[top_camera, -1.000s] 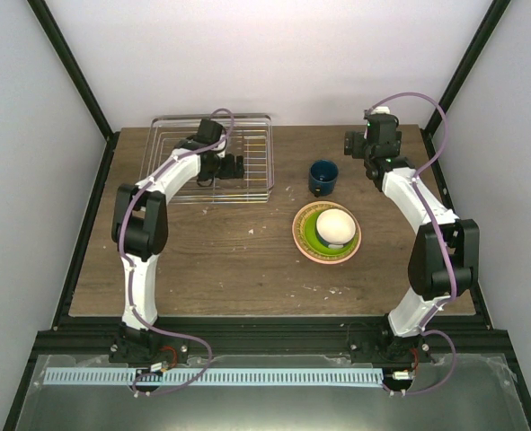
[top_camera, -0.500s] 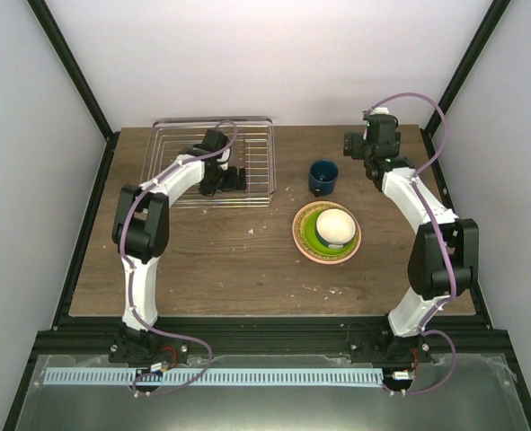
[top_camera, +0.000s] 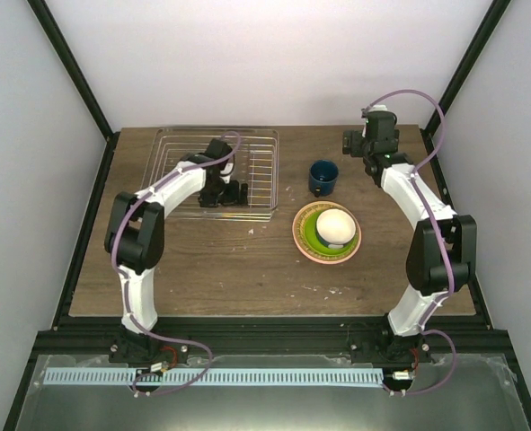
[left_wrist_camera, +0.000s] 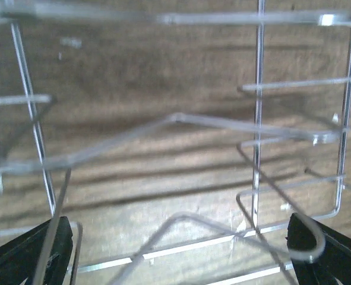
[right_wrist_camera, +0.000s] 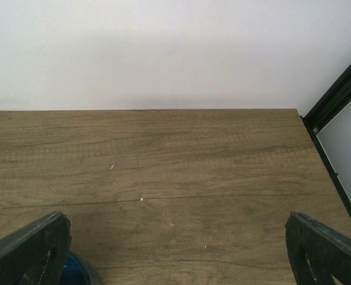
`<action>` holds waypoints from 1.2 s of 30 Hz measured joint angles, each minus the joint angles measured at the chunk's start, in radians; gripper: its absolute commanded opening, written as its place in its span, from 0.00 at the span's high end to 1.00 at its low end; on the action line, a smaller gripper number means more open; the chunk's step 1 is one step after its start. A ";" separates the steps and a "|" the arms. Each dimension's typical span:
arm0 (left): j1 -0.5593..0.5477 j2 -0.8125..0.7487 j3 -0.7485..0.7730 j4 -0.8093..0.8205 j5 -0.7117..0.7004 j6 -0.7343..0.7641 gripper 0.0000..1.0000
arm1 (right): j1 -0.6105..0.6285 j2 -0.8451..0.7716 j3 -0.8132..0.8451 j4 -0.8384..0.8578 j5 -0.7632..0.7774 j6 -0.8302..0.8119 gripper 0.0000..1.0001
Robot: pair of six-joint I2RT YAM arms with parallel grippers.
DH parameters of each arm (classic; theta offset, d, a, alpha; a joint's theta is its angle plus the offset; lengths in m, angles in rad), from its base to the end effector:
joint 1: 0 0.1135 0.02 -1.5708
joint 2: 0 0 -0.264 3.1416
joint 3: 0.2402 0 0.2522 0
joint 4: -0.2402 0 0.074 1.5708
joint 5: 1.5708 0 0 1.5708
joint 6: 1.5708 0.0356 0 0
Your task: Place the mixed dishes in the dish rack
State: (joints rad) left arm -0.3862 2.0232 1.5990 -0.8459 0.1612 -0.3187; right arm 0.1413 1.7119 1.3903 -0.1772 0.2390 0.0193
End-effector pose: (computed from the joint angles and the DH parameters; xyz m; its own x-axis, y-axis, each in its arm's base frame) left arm 0.3829 -0.1619 0.2006 -0.9705 0.0608 -0.2332 0.1177 0.9640 -0.2384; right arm 0.4010 0.0485 0.3024 -0.4722 -0.0482 -0.8802 0.0781 0.9923 -0.0963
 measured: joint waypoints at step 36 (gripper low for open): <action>-0.095 -0.209 -0.214 -0.125 0.151 -0.090 0.00 | 0.000 0.079 0.127 -0.085 -0.045 0.024 0.00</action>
State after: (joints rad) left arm -0.4816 1.8141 1.3853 -0.9710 0.3126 -0.4091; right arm 0.1413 1.7905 1.5169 -0.2626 0.1944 0.0429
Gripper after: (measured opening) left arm 0.999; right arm 0.998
